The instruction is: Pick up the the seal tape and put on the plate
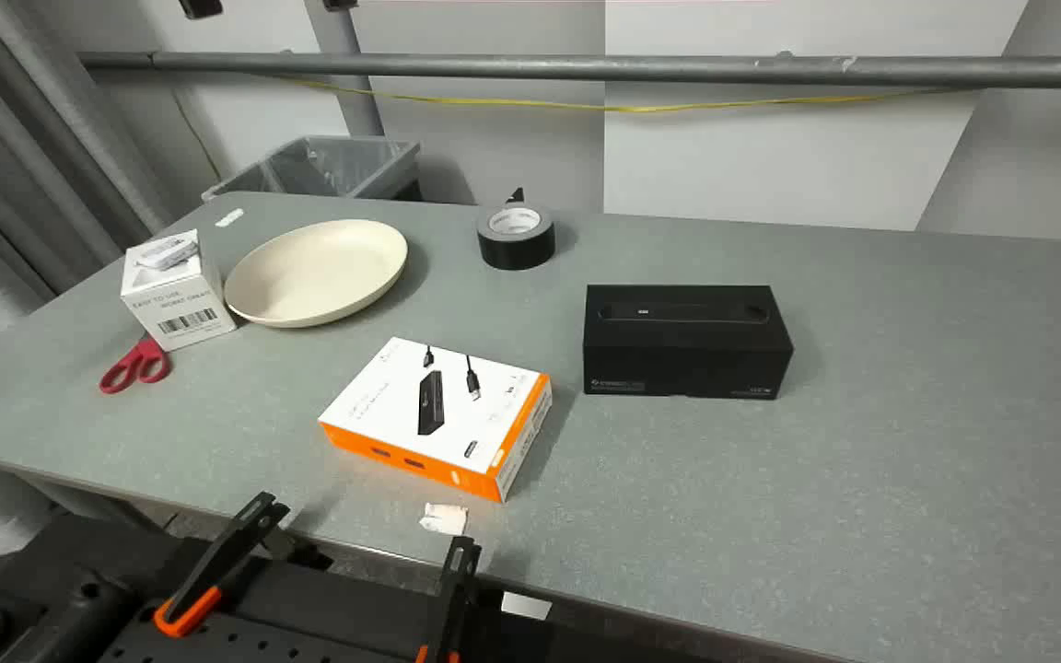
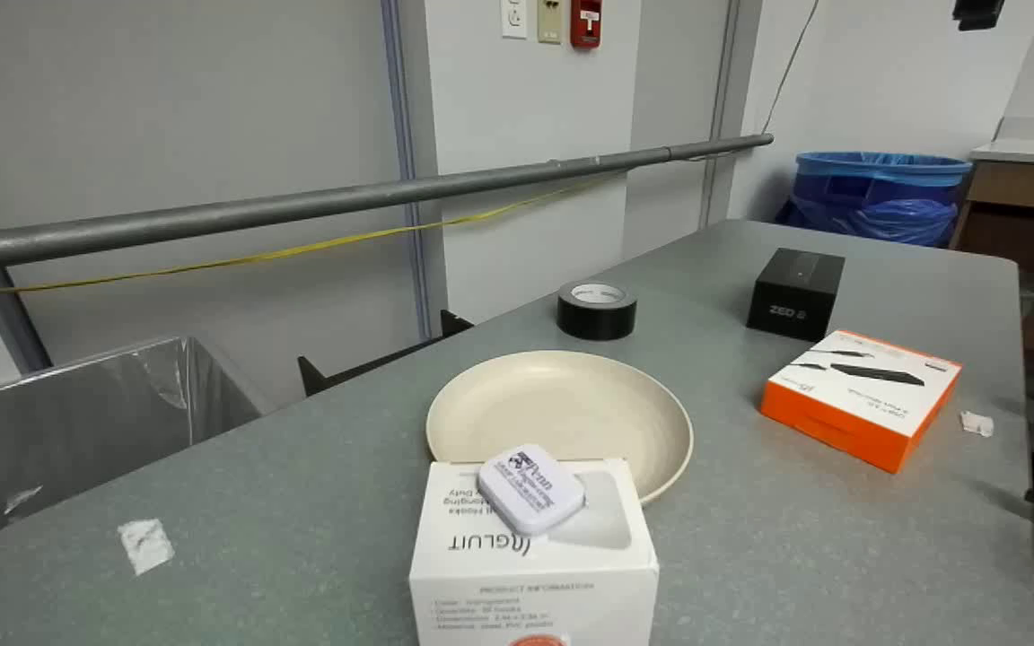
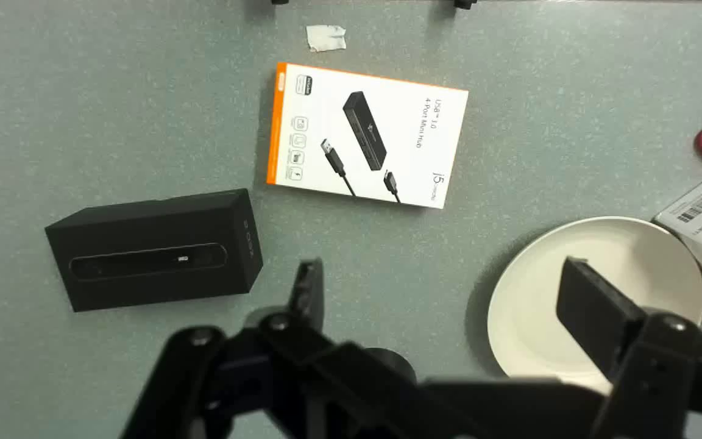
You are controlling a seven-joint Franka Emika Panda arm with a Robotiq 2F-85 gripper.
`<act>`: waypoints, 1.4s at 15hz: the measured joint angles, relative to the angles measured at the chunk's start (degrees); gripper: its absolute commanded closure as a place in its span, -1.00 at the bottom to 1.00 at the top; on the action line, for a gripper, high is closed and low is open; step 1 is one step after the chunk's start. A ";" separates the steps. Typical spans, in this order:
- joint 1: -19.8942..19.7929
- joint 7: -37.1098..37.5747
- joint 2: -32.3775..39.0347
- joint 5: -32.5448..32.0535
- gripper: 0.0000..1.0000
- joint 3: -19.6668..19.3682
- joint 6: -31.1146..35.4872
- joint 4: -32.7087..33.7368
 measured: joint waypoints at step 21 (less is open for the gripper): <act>0.05 3.34 23.57 -0.13 -1.00 2.24 11.00 12.28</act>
